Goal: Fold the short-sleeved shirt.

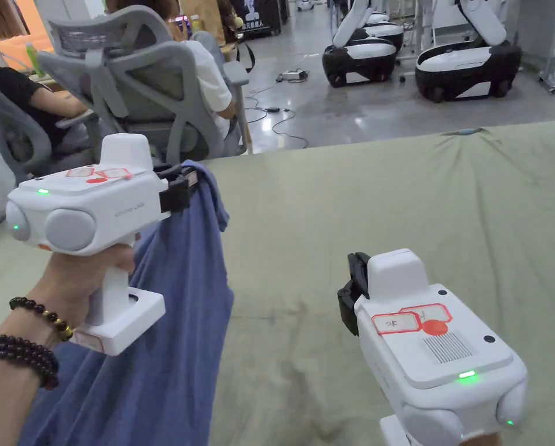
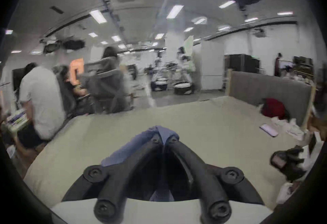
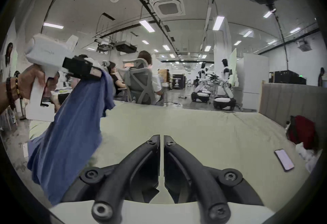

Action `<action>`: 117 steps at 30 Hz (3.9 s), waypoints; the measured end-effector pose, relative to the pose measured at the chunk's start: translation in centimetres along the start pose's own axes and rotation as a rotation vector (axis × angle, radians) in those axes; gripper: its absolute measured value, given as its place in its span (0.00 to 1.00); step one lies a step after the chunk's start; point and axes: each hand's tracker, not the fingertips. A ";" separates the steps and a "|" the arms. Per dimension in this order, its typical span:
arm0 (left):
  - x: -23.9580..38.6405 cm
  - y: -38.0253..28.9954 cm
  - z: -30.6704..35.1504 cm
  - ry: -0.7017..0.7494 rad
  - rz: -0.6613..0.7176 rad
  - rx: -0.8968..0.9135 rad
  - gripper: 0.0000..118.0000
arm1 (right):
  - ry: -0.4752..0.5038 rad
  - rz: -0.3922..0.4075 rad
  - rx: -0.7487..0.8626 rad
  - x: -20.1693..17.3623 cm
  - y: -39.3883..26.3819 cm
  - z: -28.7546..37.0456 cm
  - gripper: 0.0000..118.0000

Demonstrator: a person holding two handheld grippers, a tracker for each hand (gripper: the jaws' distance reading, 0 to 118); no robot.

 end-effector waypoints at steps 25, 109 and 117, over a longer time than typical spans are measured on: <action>35.0 -13.5 -25.6 -0.528 -0.107 -0.375 0.55 | -0.451 -0.050 -0.126 20.7 -4.5 9.3 0.05; -1.9 -6.6 -9.4 0.143 0.279 -0.181 0.02 | -0.167 -0.018 -0.256 23.7 0.6 -6.6 0.04; -4.2 5.2 -9.8 0.220 0.284 -0.029 0.02 | -0.240 0.107 -0.114 25.9 14.6 -12.4 0.04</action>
